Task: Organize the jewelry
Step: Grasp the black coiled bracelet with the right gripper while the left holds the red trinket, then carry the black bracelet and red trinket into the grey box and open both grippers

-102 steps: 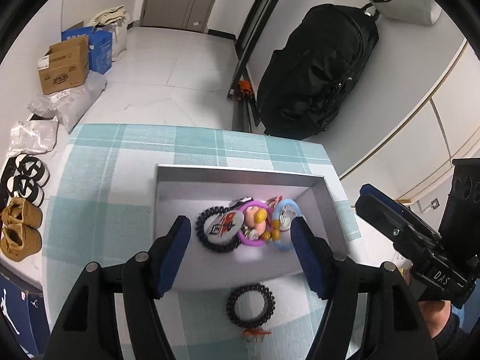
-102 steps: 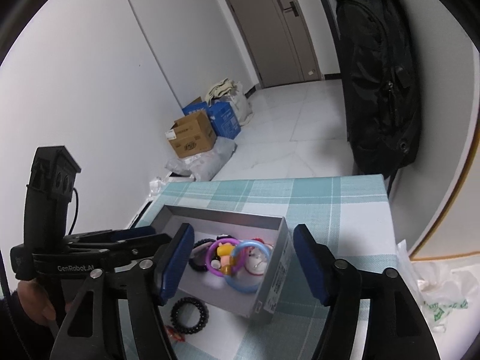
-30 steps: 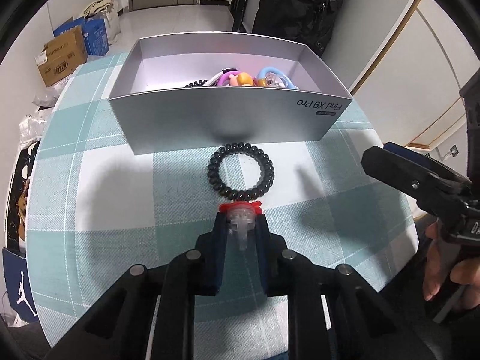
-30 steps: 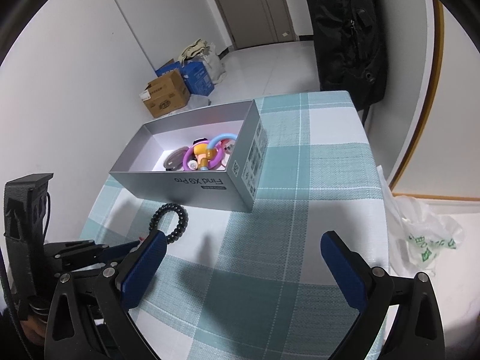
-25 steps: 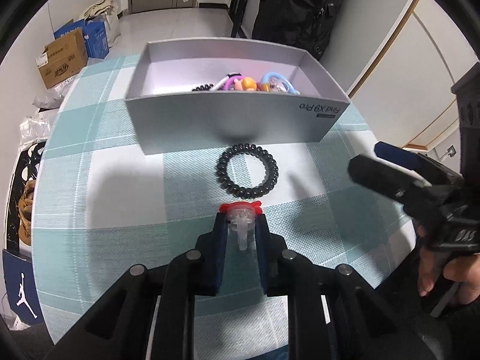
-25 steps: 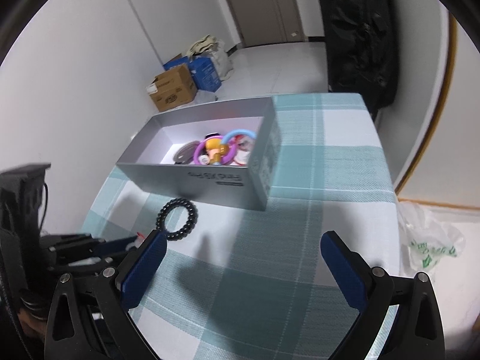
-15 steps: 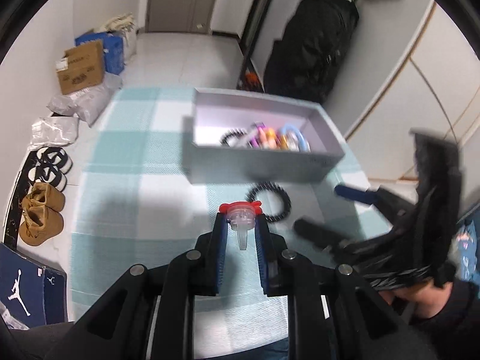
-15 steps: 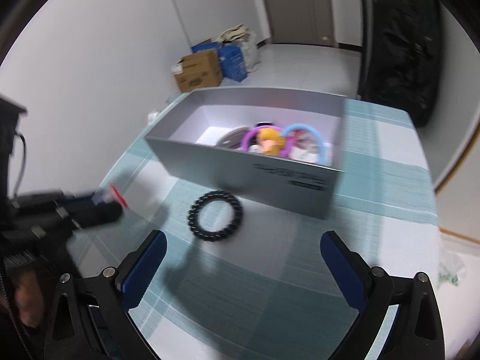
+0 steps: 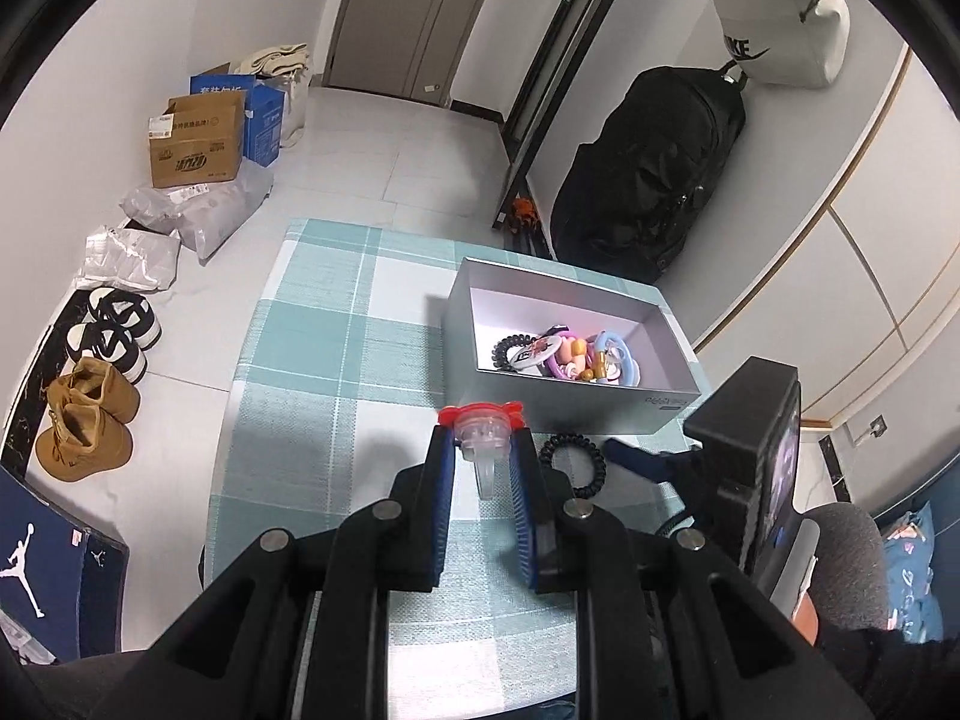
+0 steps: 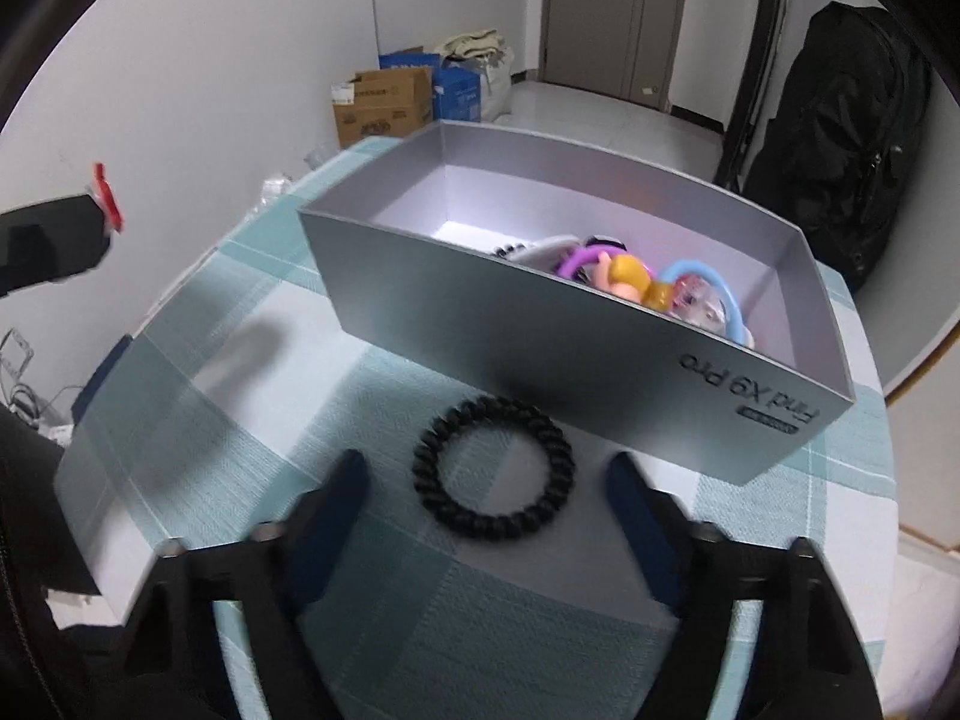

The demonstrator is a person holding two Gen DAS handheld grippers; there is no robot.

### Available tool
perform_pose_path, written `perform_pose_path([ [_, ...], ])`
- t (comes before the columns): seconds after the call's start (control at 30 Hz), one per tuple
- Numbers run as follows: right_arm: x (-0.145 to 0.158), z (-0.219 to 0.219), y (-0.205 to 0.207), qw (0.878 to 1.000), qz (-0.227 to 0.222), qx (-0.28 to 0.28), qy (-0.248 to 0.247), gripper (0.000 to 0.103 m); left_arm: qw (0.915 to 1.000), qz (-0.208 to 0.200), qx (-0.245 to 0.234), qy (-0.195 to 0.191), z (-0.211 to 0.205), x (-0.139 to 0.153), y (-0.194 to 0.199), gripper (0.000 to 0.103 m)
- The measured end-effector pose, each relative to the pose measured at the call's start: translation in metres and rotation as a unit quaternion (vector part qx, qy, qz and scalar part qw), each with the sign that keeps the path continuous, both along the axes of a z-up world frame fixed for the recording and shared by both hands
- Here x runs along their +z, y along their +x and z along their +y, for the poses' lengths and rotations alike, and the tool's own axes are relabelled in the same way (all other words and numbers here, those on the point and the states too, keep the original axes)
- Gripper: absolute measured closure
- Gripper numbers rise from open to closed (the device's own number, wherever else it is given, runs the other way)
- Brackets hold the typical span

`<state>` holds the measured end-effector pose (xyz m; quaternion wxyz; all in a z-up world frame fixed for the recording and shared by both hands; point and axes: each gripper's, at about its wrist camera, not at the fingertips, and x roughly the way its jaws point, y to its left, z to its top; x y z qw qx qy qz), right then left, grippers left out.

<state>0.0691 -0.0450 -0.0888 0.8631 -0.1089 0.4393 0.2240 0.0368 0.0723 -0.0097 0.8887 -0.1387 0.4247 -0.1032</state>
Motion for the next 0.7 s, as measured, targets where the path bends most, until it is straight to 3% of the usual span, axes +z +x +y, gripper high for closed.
perform_pose_path([
  [0.03,0.001,0.002,-0.001,1.0,-0.004,0.005,-0.003,0.054,1.0,0.0,0.001,-0.002,0.002,0.0,0.0,0.089],
  [0.23,0.003,0.001,-0.001,1.0,0.01,0.024,0.0,0.066,0.9999,0.006,0.004,-0.014,0.003,-0.001,0.002,0.089],
  [0.47,0.006,-0.02,-0.004,0.997,0.048,0.027,0.046,0.068,1.0,0.007,-0.001,-0.004,-0.004,-0.002,0.002,0.089],
  [0.7,0.02,-0.036,-0.007,0.995,0.055,0.03,0.075,0.068,0.9999,0.013,-0.001,0.0,-0.01,-0.005,0.004,0.089],
])
